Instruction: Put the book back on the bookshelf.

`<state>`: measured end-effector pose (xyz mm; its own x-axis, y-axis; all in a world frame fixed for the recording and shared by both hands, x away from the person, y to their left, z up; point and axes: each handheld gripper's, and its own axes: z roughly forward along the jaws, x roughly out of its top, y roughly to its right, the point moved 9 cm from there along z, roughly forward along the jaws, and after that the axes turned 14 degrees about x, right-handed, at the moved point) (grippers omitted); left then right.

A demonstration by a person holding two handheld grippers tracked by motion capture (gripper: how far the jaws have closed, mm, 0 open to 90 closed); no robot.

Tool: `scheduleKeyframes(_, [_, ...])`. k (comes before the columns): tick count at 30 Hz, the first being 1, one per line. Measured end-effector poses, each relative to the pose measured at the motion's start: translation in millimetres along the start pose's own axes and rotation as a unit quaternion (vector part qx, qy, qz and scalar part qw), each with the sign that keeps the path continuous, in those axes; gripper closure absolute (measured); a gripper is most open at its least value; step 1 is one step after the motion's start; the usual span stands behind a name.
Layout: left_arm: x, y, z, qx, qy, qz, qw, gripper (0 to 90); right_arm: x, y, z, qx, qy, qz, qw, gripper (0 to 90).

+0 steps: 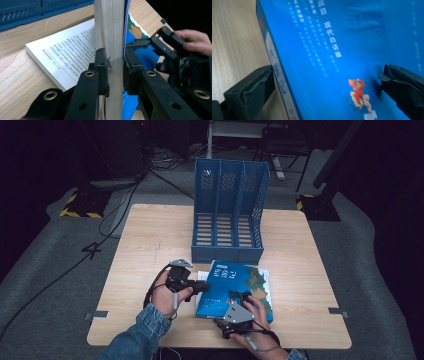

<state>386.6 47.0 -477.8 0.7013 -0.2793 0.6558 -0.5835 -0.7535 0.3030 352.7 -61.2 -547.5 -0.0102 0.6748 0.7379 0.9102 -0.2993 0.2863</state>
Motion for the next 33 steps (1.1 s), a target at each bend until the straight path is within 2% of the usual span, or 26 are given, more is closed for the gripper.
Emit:
scheduleKeyframes(1, [-0.2,0.6,0.0,-0.002,0.0,-0.002,1.0,76.3,0.3,-1.3,3.2,-0.02,-0.007,-0.014,0.9997,0.0])
scheduleKeyframes(2, [-0.2,0.6,0.0,-0.002,0.0,-0.002,1.0,76.2,0.3,-1.3,3.2,-0.02,-0.007,-0.014,0.9997,0.0])
scheduleKeyframes(4, [-2.1,1.1,1.5,-0.006,-0.003,-0.003,1.0,76.2,0.7,-1.1,6.9,-0.041,-0.009,-0.03,0.9987,0.0])
scheduleKeyframes(8, [-2.0,0.9,1.7,-0.011,0.0,-0.01,0.9999,76.2,1.6,-0.5,9.2,-0.046,-0.022,-0.041,0.9978,0.0])
scheduleKeyframes(12, [-0.7,1.0,1.3,-0.019,0.001,-0.021,0.9996,76.2,2.1,0.7,11.4,-0.076,0.004,-0.047,0.996,0.0])
scheduleKeyframes(15, [-0.1,0.5,2.3,-0.037,0.001,-0.043,0.9984,76.2,3.3,2.3,12.5,-0.092,0.003,-0.057,0.9942,0.0])
scheduleKeyframes(17, [1.1,0.7,2.5,-0.047,0.002,-0.051,0.9976,76.1,4.0,3.3,13.2,-0.103,0.002,-0.058,0.993,0.0])
scheduleKeyframes(19, [1.9,2.0,2.4,-0.052,0.001,-0.054,0.9972,76.1,4.8,5.2,14.2,-0.122,0.0,-0.067,0.9903,0.0])
scheduleKeyframes(22, [2.0,2.8,2.4,-0.051,0.003,-0.049,0.9975,76.1,7.0,7.6,16.5,-0.148,-0.003,-0.078,0.9859,0.0])
scheduleKeyframes(23, [2.0,3.9,2.4,-0.052,0.003,-0.052,0.9973,76.1,7.0,7.6,16.5,-0.148,-0.003,-0.078,0.9859,0.0])
scheduleKeyframes(25, [1.1,5.0,3.5,-0.052,0.004,-0.053,0.9972,75.9,7.6,9.4,17.7,-0.16,-0.007,-0.079,0.9839,0.0])
scheduleKeyframes(27, [1.4,4.4,4.7,-0.045,0.009,-0.052,0.9976,75.7,7.2,12.1,18.6,-0.163,-0.009,-0.075,0.9837,0.0])
scheduleKeyframes(29, [2.0,3.8,5.0,-0.041,0.012,-0.051,0.9978,75.6,7.1,15.0,19.5,-0.162,-0.007,-0.08,0.9835,0.0])
scheduleKeyframes(30, [3.3,2.2,6.0,-0.031,0.02,-0.048,0.9982,75.5,7.1,16.5,20.0,-0.162,-0.006,-0.083,0.9832,0.0])
scheduleKeyframes(33, [4.4,-0.5,8.4,-0.021,0.031,-0.047,0.9982,75.2,6.9,19.6,21.5,-0.161,-0.005,-0.082,0.9836,0.0])
